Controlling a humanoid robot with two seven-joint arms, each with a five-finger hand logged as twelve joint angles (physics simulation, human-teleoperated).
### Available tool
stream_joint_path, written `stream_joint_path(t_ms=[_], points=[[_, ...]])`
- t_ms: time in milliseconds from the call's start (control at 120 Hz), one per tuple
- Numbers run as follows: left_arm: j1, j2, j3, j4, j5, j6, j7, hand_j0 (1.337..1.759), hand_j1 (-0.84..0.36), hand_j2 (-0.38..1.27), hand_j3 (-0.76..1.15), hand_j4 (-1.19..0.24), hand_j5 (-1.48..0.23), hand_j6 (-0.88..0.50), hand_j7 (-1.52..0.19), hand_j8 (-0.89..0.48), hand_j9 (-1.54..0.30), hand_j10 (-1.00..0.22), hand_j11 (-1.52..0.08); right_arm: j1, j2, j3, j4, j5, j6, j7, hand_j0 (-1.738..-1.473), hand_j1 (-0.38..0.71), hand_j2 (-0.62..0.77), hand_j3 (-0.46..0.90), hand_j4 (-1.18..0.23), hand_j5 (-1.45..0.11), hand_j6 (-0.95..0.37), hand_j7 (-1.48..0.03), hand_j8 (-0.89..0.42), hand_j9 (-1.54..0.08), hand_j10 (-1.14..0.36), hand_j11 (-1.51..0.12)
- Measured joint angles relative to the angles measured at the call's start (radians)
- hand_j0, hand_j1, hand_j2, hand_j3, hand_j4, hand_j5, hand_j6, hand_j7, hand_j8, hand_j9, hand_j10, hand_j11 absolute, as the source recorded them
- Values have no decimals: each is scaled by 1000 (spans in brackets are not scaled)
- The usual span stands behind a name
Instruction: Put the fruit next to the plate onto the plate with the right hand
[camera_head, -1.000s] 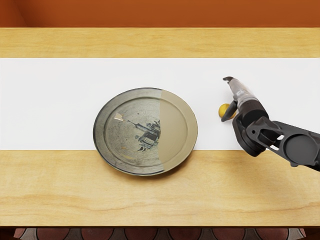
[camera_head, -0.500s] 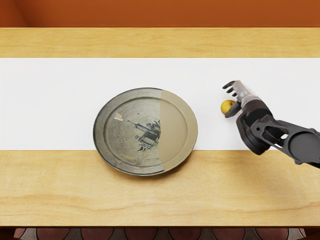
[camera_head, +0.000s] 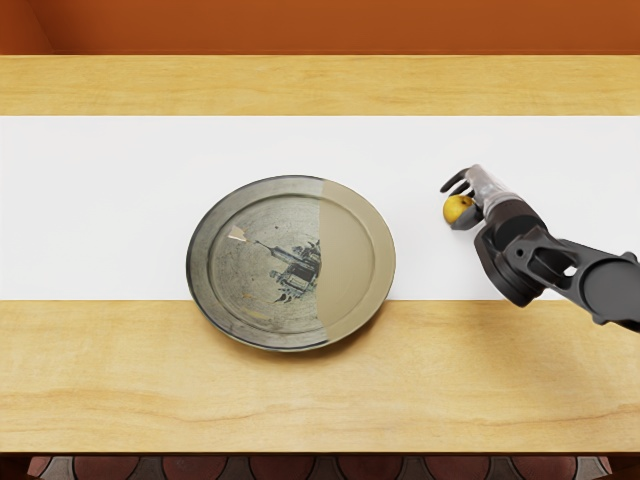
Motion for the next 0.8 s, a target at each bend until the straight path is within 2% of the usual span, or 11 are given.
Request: stream_joint_path(t_ms=[283,392,592,800], points=[[0,0,0,0,0,0,0,1658,328,3,0,-17,-23,-17,-23,-17,-23,-17,-23,4,0,1,0,20,8,0,-1653,271,50,0,-622,-743,-457,-774,-381,-767,-540,-769],[0,0,0,0,0,0,0,1658,328,3,0,-17,-23,-17,-23,-17,-23,-17,-23,13,0,2,0,36,9,1,-1654,263,127,0,-625,-784,-487,-797,-405,-802,-562,-802],[-1,0,0,0,0,0,0,1658,328,3,0,-17,-23,-17,-23,-17,-23,-17,-23,86,2,3,0,97,45,1,-1656,259,214,1,-622,-828,-524,-817,-428,-836,-584,-833],[0,0,0,0,0,0,0,1658,328,3,0,-17,-23,-17,-23,-17,-23,-17,-23,166,15,38,3,167,155,1,-1658,272,280,1,-622,-856,-535,-831,-432,-854,-589,-849]])
